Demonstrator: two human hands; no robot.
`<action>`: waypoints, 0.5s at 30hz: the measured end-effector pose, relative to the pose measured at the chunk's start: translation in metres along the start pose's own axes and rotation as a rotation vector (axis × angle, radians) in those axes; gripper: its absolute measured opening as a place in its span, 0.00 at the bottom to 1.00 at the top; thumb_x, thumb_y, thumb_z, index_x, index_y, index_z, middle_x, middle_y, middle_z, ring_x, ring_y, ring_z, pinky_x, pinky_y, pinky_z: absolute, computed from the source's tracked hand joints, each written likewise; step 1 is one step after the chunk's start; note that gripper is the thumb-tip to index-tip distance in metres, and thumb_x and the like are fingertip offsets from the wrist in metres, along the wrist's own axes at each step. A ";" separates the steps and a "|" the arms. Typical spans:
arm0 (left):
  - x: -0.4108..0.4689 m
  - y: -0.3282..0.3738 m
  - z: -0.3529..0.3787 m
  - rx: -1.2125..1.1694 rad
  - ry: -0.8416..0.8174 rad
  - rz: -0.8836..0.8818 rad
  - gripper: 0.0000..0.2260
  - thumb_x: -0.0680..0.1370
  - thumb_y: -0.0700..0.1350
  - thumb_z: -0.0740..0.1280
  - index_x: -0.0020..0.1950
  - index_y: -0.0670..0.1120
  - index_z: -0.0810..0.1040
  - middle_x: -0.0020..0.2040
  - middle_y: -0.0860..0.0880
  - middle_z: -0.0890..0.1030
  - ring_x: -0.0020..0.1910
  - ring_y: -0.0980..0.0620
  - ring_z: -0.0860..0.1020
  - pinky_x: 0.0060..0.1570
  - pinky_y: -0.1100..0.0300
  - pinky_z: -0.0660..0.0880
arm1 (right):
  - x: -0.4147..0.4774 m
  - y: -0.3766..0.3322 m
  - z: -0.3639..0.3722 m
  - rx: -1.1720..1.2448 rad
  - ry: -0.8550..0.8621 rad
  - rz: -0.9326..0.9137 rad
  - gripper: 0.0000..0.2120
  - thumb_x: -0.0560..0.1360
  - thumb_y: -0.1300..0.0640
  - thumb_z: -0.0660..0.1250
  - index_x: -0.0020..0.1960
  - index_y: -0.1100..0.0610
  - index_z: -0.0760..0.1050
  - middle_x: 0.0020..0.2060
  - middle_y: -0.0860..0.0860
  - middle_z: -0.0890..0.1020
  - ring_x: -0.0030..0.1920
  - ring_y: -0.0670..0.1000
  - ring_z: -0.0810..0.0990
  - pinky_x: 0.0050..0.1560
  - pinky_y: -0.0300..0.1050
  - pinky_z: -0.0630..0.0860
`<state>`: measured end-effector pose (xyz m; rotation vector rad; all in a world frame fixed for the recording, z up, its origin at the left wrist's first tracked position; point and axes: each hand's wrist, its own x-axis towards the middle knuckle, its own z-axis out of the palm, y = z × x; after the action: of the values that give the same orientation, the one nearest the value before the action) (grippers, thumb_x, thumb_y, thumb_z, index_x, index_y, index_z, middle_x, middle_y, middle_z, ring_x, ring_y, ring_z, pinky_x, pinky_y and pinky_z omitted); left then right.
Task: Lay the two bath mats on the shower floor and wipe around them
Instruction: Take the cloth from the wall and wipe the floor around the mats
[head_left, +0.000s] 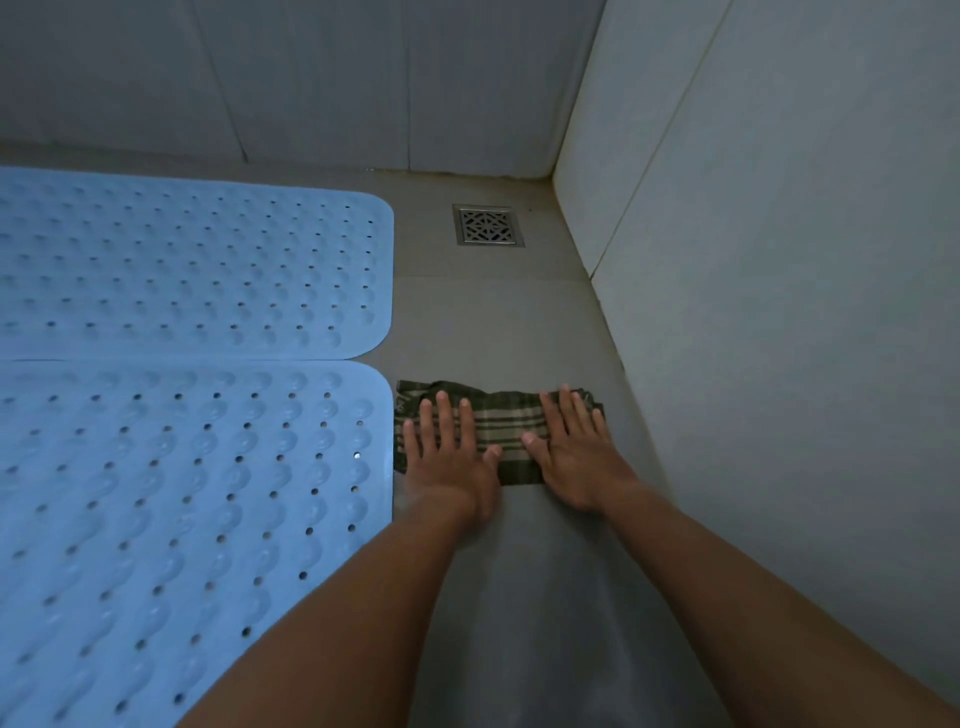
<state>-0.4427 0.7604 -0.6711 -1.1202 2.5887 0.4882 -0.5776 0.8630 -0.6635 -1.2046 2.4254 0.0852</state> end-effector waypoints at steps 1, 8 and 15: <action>-0.009 0.001 0.004 -0.005 0.006 -0.003 0.31 0.83 0.60 0.42 0.80 0.45 0.34 0.79 0.42 0.32 0.77 0.41 0.31 0.75 0.43 0.32 | -0.009 0.000 0.004 0.017 0.001 0.008 0.33 0.83 0.39 0.42 0.81 0.55 0.36 0.79 0.56 0.35 0.78 0.53 0.32 0.77 0.53 0.32; -0.062 0.005 0.030 -0.012 0.024 -0.002 0.32 0.83 0.60 0.42 0.80 0.45 0.34 0.79 0.41 0.33 0.78 0.41 0.32 0.75 0.43 0.33 | -0.064 0.003 0.029 0.028 -0.035 0.024 0.34 0.83 0.38 0.43 0.81 0.55 0.39 0.79 0.57 0.35 0.78 0.54 0.32 0.76 0.53 0.32; -0.063 0.002 0.026 -0.007 -0.025 0.032 0.32 0.83 0.61 0.42 0.79 0.46 0.32 0.79 0.42 0.32 0.77 0.42 0.31 0.75 0.43 0.33 | -0.071 -0.001 0.031 -0.005 -0.064 0.060 0.33 0.83 0.39 0.42 0.80 0.53 0.35 0.78 0.56 0.33 0.78 0.54 0.31 0.76 0.55 0.31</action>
<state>-0.3991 0.8133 -0.6704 -1.0691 2.5890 0.5162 -0.5282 0.9225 -0.6629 -1.1142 2.4071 0.1452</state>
